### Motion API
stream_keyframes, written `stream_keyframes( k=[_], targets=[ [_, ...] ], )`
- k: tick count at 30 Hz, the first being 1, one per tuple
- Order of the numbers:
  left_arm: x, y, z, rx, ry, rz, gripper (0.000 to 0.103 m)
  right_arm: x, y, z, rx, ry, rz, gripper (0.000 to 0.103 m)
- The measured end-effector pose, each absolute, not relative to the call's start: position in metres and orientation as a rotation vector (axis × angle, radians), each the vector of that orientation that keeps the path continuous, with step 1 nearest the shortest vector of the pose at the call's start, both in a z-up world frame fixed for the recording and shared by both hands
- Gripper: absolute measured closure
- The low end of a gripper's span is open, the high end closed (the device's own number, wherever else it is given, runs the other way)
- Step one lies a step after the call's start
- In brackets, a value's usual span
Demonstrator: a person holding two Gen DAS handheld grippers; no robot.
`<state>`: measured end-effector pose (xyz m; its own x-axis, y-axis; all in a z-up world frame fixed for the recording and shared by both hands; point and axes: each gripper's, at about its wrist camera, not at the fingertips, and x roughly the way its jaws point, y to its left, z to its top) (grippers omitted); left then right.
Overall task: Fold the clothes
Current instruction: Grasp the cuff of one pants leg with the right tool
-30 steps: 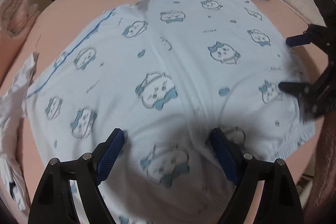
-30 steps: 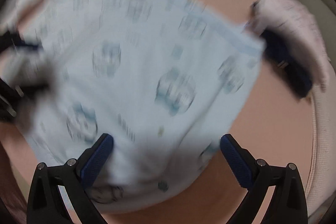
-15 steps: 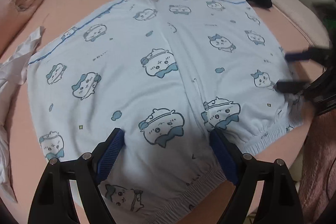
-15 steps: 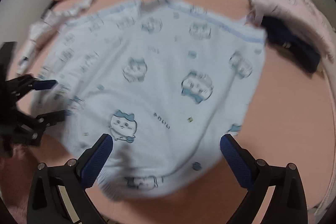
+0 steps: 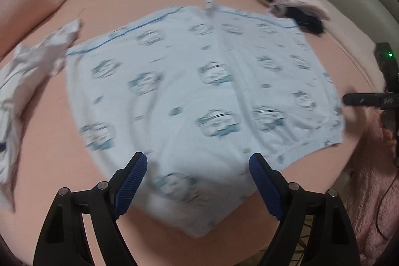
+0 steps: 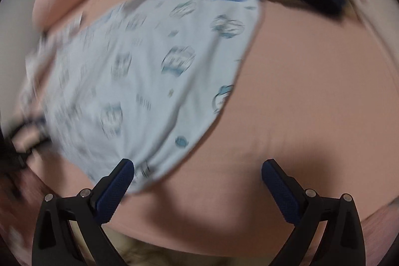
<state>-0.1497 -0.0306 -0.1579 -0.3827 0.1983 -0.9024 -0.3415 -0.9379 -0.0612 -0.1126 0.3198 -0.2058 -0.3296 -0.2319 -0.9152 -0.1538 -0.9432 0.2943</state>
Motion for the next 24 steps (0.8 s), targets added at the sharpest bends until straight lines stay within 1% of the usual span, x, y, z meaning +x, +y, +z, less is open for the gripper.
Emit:
stream_keyframes(
  k=[1,2,5,7,9,10,11,13,16,18,19,20,21,22,23,24],
  targets=[
    [-0.15,-0.035,-0.158,-1.542,0.211,2.376,0.019,-0.113,0.328,-0.207,1.787,-0.597,-2.467,0.001],
    [-0.145,-0.04,-0.157,-1.546,0.213,2.381,0.019,-0.113,0.331,-0.208,1.786,-0.632,-2.471,0.003],
    [-0.138,-0.058,-0.148,-1.509,0.142,2.374,0.019,-0.119,0.332,-0.21,1.785,-0.635,-2.5,0.011],
    [-0.138,-0.062,-0.147,-1.498,0.152,2.376,0.019,-0.121,0.327,-0.209,1.787,-0.621,-2.506,0.012],
    [-0.139,-0.06,-0.15,-1.5,0.182,2.362,0.019,-0.127,0.326,-0.206,1.778,-0.665,-2.516,0.016],
    [-0.139,-0.059,-0.151,-1.506,0.189,2.36,0.019,-0.129,0.326,-0.204,1.776,-0.682,-2.525,0.024],
    [-0.137,-0.062,-0.149,-1.515,0.188,2.36,0.019,-0.129,0.325,-0.202,1.779,-0.684,-2.532,0.029],
    [-0.14,-0.065,-0.15,-1.532,0.187,2.374,0.019,-0.132,0.321,-0.197,1.786,-0.686,-2.543,0.033],
    [-0.144,-0.071,-0.15,-1.54,0.154,2.376,0.019,-0.13,0.314,-0.189,1.786,-0.688,-2.532,0.033],
    [-0.144,-0.074,-0.148,-1.537,0.144,2.377,0.019,-0.133,0.315,-0.189,1.763,-0.744,-2.513,0.033],
    [-0.144,-0.076,-0.148,-1.538,0.14,2.377,0.019,-0.134,0.315,-0.188,1.751,-0.771,-2.503,0.035],
    [-0.144,-0.078,-0.148,-1.54,0.136,2.378,0.019,-0.136,0.315,-0.188,1.743,-0.783,-2.499,0.042],
    [-0.145,-0.079,-0.149,-1.544,0.132,2.381,0.019,-0.138,0.313,-0.188,1.745,-0.778,-2.499,0.045],
    [-0.146,-0.081,-0.15,-1.551,0.132,2.387,0.019,-0.14,0.311,-0.188,1.768,-0.74,-2.506,0.048],
    [-0.147,-0.082,-0.152,-1.561,0.135,2.395,0.019,-0.142,0.308,-0.188,1.786,-0.701,-2.514,0.056],
    [-0.149,-0.085,-0.153,-1.575,0.134,2.406,0.019,-0.144,0.305,-0.188,1.792,-0.66,-2.524,0.06]
  ],
)
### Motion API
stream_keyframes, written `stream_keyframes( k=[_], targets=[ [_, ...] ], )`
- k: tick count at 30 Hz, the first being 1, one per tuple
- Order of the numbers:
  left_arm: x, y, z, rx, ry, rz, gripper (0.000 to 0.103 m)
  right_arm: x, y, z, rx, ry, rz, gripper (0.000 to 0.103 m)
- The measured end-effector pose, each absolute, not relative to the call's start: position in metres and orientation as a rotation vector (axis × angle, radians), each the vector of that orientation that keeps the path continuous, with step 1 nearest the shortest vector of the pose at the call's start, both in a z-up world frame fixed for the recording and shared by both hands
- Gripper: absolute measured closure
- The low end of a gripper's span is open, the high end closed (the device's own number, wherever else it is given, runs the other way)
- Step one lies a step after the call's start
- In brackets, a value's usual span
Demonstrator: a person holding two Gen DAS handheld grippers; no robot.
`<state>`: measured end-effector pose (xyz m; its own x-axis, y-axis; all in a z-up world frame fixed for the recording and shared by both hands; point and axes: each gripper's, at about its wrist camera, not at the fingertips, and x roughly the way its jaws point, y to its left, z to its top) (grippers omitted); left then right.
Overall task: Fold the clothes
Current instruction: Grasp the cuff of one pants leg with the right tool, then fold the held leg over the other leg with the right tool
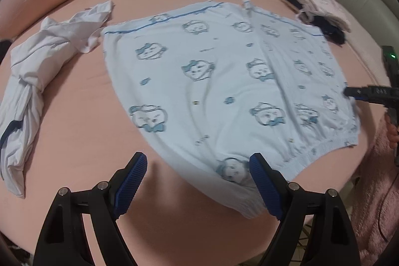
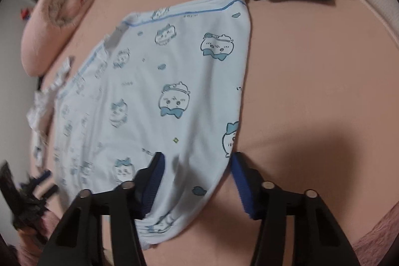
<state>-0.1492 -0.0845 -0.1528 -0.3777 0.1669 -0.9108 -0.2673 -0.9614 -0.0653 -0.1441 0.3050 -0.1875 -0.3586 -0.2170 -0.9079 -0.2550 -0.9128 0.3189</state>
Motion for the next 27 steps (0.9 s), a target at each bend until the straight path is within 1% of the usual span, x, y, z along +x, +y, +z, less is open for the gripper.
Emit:
stream_keyframes(
  k=[2,3,5,8,9,14,18,23,27],
  targets=[
    [-0.15,-0.089,-0.152,-1.576,0.09,2.406,0.019,-0.148,0.299,-0.187,-1.769,0.579,2.498,0.073],
    [-0.15,-0.092,-0.15,-1.571,0.062,2.402,0.019,-0.148,0.298,-0.187,-1.769,0.58,2.51,0.077],
    [-0.147,-0.094,-0.146,-1.562,0.058,2.406,0.019,-0.15,0.3,-0.189,-1.764,0.609,2.524,0.088],
    [-0.143,-0.098,-0.145,-1.559,0.077,2.417,0.019,-0.152,0.309,-0.193,-1.749,0.734,2.505,0.096],
    [-0.142,-0.1,-0.145,-1.559,0.072,2.419,0.019,-0.153,0.311,-0.193,-1.744,0.762,2.503,0.096],
    [-0.14,-0.106,-0.145,-1.559,0.022,2.419,0.019,-0.155,0.302,-0.183,-1.732,0.712,2.55,0.097],
    [-0.139,-0.105,-0.143,-1.537,0.016,2.422,0.019,-0.171,0.291,-0.176,-1.736,0.732,2.577,0.097],
    [-0.141,-0.107,-0.143,-1.529,-0.02,2.418,0.019,-0.189,0.261,-0.162,-1.764,0.613,2.632,0.097],
    [-0.14,-0.102,-0.144,-1.522,-0.002,2.402,0.019,-0.205,0.221,-0.149,-1.786,0.529,2.729,0.097]
  ],
)
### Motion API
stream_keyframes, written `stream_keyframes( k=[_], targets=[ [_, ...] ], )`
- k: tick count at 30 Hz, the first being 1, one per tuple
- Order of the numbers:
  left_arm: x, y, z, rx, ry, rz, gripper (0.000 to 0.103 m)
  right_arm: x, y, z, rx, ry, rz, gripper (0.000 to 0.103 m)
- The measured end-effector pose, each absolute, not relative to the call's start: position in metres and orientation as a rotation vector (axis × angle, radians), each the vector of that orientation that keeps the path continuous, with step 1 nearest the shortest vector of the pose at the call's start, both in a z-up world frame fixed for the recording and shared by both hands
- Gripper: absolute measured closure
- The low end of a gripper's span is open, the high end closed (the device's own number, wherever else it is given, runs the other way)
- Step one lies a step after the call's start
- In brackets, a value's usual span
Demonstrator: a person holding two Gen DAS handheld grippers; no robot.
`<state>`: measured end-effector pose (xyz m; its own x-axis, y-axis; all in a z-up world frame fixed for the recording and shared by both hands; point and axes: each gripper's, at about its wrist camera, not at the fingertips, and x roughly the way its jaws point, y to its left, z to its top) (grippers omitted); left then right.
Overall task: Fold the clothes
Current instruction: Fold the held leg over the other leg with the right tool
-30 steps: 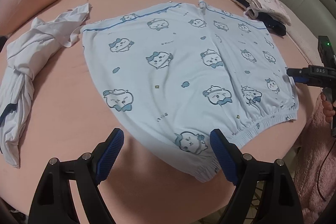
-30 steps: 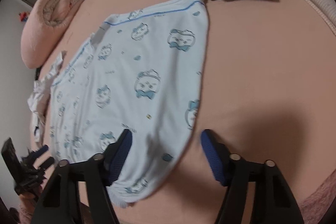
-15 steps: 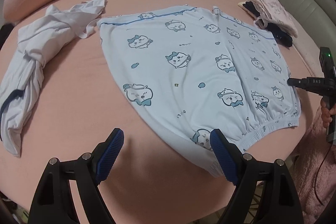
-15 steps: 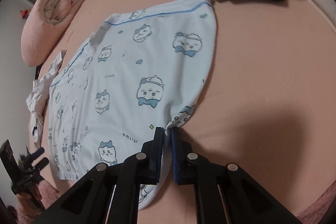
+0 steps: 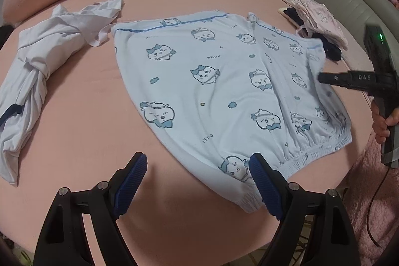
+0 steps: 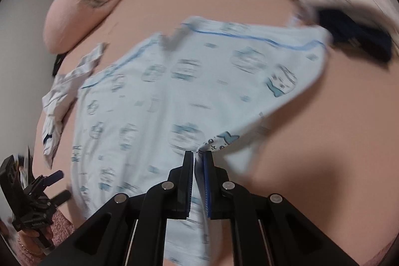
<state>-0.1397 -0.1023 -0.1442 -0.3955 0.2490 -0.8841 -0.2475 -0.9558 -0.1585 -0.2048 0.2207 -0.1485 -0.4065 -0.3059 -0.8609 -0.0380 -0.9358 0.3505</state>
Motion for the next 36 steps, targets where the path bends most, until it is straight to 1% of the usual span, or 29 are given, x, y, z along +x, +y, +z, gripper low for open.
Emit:
stream_keyframes(
  k=[1,4,6,9,10,11,12,13,15,16,18,19,20,21,22,25,30,32,34,36],
  targets=[
    [-0.14,-0.101,-0.145,-1.526,0.001,2.396,0.019,-0.209,0.206,-0.151,1.62,-0.44,-2.426,0.096],
    [-0.14,-0.098,-0.146,-1.533,0.018,2.381,0.019,-0.21,0.17,-0.168,1.74,-0.23,-2.284,0.096],
    [-0.139,-0.096,-0.145,-1.53,0.033,2.375,0.019,-0.201,0.169,-0.165,1.74,-0.214,-2.285,0.096],
    [-0.14,-0.096,-0.146,-1.533,0.025,2.367,0.019,-0.183,0.194,-0.136,1.606,-0.298,-2.387,0.095],
    [-0.14,-0.095,-0.147,-1.537,0.023,2.365,0.019,-0.178,0.202,-0.128,1.582,-0.306,-2.43,0.085],
    [-0.141,-0.095,-0.148,-1.541,0.023,2.363,0.019,-0.175,0.21,-0.125,1.599,-0.315,-2.472,0.054],
    [-0.142,-0.094,-0.15,-1.548,0.023,2.361,0.019,-0.174,0.219,-0.127,1.644,-0.341,-2.494,0.039],
    [-0.142,-0.094,-0.151,-1.552,0.022,2.359,0.019,-0.174,0.227,-0.13,1.681,-0.38,-2.5,0.031],
    [-0.142,-0.094,-0.153,-1.558,0.016,2.357,0.019,-0.177,0.235,-0.143,1.721,-0.49,-2.441,0.031],
    [-0.141,-0.093,-0.152,-1.556,0.018,2.354,0.019,-0.178,0.231,-0.147,1.734,-0.494,-2.419,0.031],
    [-0.139,-0.092,-0.152,-1.551,0.022,2.35,0.019,-0.177,0.215,-0.15,1.708,-0.404,-2.401,0.031],
    [-0.139,-0.092,-0.152,-1.552,0.025,2.348,0.019,-0.177,0.201,-0.152,1.678,-0.298,-2.397,0.034],
    [-0.139,-0.093,-0.152,-1.554,0.026,2.348,0.019,-0.176,0.188,-0.156,1.657,-0.174,-2.4,0.045],
    [-0.139,-0.093,-0.15,-1.552,0.022,2.351,0.019,-0.178,0.18,-0.162,1.663,-0.069,-2.412,0.061],
    [-0.139,-0.093,-0.149,-1.55,0.018,2.354,0.019,-0.183,0.181,-0.166,1.682,-0.095,-2.408,0.093],
    [-0.137,-0.094,-0.145,-1.529,0.003,2.36,0.019,-0.196,0.184,-0.175,1.724,-0.166,-2.395,0.094],
    [-0.137,-0.089,-0.148,-1.54,0.02,2.347,0.019,-0.206,0.163,-0.143,1.591,-0.235,-2.34,0.095],
    [-0.137,-0.088,-0.148,-1.543,0.015,2.345,0.019,-0.211,0.15,-0.133,1.549,-0.233,-2.314,0.094],
    [-0.135,-0.088,-0.148,-1.541,0.01,2.342,0.019,-0.213,0.141,-0.129,1.579,-0.208,-2.295,0.094],
    [-0.133,-0.087,-0.147,-1.536,0.001,2.327,0.019,-0.209,0.146,-0.126,1.621,-0.224,-2.305,0.093]
  ],
)
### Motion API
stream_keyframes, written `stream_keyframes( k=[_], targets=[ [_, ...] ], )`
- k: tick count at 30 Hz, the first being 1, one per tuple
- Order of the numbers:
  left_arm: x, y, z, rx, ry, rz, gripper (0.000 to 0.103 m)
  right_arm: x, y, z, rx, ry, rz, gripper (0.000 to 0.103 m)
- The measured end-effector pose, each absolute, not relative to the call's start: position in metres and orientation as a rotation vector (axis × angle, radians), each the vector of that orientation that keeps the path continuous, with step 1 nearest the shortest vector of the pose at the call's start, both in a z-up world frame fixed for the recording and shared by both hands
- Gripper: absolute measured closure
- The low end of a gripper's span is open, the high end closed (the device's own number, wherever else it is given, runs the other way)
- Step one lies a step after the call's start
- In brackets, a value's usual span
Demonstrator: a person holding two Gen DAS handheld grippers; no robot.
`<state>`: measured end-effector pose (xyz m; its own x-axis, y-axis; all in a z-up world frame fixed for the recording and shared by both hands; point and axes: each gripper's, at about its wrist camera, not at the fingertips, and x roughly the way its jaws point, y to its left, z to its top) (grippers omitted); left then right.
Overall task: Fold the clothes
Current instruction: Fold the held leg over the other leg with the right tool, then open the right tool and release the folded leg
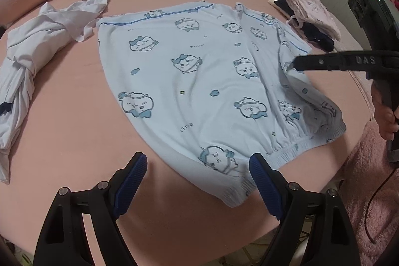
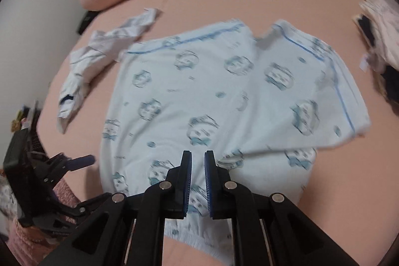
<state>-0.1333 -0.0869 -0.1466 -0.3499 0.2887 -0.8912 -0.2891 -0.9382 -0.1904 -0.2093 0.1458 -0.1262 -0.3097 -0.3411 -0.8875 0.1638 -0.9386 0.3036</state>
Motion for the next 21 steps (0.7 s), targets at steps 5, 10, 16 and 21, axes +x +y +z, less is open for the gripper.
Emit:
stream_keyframes(
  k=[5,10,16,21],
  targets=[
    [-0.139,-0.069,-0.146,-1.524,-0.058,2.264,0.019,-0.18,0.188,-0.115,1.597,-0.354,-2.343,0.042],
    [-0.15,-0.015,-0.132,-1.463,-0.189,2.165,0.019,-0.15,0.253,-0.112,1.642,-0.312,-2.641,0.042],
    [-0.155,0.058,-0.124,-1.45,-0.255,2.025,0.02,-0.144,0.276,-0.156,1.818,-0.384,-2.494,0.042],
    [-0.148,0.102,-0.129,-1.517,-0.044,1.978,0.045,-0.143,0.285,-0.16,1.821,-0.399,-2.486,0.042]
  ],
)
